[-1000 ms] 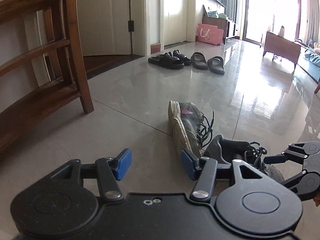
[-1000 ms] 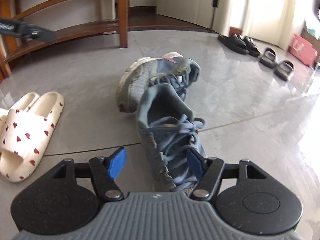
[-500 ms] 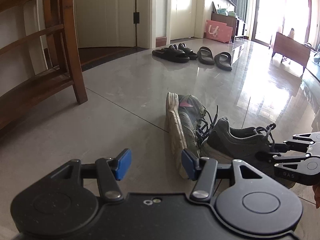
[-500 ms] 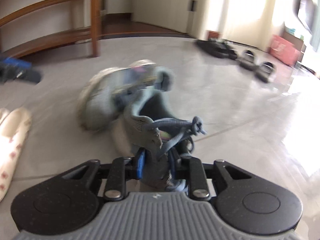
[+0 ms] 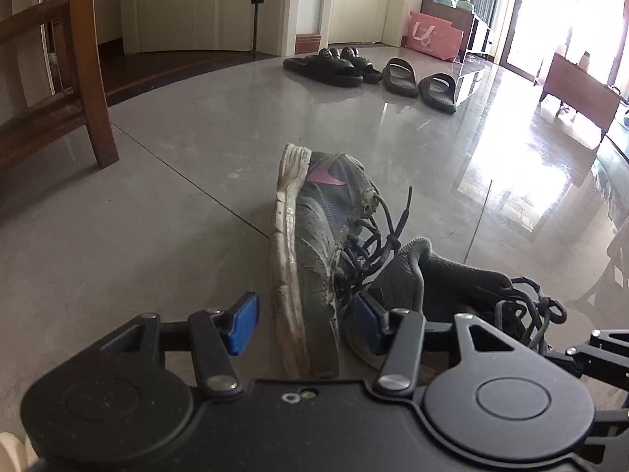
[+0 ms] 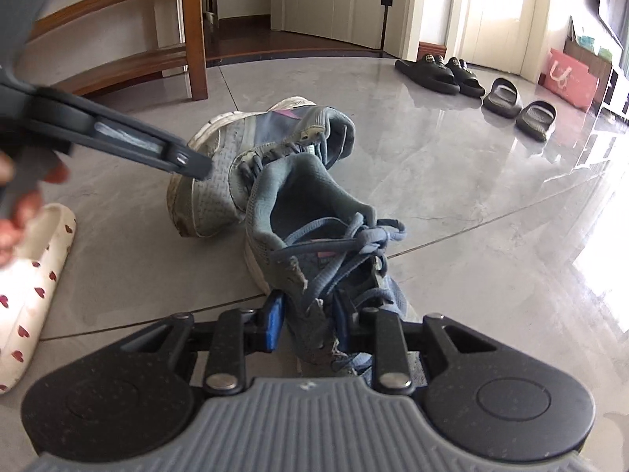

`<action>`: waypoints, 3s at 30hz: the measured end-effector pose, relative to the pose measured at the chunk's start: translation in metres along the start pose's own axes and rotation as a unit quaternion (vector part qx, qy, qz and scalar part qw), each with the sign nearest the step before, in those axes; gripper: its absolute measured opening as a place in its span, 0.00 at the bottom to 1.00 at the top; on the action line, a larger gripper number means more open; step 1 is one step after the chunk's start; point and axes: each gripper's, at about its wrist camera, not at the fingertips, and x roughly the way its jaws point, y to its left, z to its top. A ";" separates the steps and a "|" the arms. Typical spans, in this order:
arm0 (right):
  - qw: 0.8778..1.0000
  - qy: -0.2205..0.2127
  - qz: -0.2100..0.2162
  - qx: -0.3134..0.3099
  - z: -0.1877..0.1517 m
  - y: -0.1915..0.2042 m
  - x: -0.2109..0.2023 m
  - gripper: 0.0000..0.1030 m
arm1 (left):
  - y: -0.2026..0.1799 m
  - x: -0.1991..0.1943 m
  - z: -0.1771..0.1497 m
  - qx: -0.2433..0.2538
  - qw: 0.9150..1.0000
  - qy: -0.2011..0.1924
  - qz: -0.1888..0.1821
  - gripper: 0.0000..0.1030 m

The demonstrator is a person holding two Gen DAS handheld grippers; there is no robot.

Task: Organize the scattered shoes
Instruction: 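Grasp the other grey sneaker with the left tool while the right tool holds its sneaker, then carry both sneakers beside the white slides and open the left tool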

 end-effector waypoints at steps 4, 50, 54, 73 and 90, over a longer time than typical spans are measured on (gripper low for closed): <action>1.000 -0.001 0.009 0.018 0.000 -0.002 -0.002 0.30 | 0.012 0.015 0.004 -0.052 0.998 0.010 0.016 0.30; 0.996 -0.056 0.047 0.043 0.027 0.022 0.010 0.42 | 0.040 -0.007 0.041 0.112 0.992 -0.052 0.013 0.53; 0.995 -0.054 0.056 0.066 0.025 0.019 0.014 0.43 | 0.038 0.029 0.049 0.132 0.991 0.002 0.006 0.23; 0.994 -0.057 0.073 -0.065 0.046 0.015 0.029 0.42 | 0.038 -0.022 -0.021 -0.199 0.979 0.023 -0.023 0.05; 0.983 -0.067 0.171 -0.018 0.054 0.016 -0.013 0.51 | 0.052 -0.113 -0.018 -0.236 0.965 -0.088 0.069 0.35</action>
